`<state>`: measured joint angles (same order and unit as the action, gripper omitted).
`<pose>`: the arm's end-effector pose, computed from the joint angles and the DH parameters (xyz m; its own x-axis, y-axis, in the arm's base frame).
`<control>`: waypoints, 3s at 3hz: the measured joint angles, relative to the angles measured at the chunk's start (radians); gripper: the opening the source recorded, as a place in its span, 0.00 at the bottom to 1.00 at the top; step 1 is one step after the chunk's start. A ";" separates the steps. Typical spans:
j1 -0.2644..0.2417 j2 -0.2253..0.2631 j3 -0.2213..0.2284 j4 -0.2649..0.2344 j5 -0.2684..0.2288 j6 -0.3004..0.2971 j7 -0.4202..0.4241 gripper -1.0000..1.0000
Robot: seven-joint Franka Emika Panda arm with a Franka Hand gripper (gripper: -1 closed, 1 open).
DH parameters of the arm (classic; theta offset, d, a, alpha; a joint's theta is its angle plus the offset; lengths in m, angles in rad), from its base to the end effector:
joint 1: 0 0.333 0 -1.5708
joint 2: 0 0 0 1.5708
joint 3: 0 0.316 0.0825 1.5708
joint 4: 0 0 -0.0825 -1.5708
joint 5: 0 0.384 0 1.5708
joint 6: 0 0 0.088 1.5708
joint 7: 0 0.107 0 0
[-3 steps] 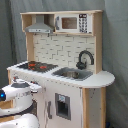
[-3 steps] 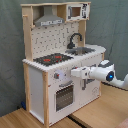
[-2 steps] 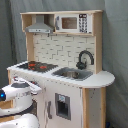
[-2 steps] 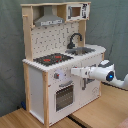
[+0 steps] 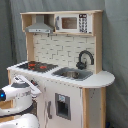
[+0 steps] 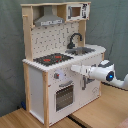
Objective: Play with the kitchen
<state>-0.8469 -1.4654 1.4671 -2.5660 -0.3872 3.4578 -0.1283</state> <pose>0.3473 0.3529 0.3437 -0.0680 0.9376 -0.3409 0.0873 0.3460 0.9342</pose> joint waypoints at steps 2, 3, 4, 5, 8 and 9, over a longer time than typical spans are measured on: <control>0.000 0.000 0.000 0.000 0.001 0.001 0.217 0.00; 0.000 0.000 0.000 0.000 0.001 0.001 0.328 0.00; 0.000 0.000 0.000 -0.001 0.002 0.003 0.436 0.00; 0.002 0.000 0.000 -0.002 0.003 0.003 0.536 0.00; 0.078 -0.001 0.004 0.005 0.017 -0.018 0.598 1.00; 0.166 -0.002 0.004 -0.025 0.016 -0.070 0.585 1.00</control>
<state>-0.6807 -1.4672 1.4712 -2.5910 -0.3711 3.3876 0.4567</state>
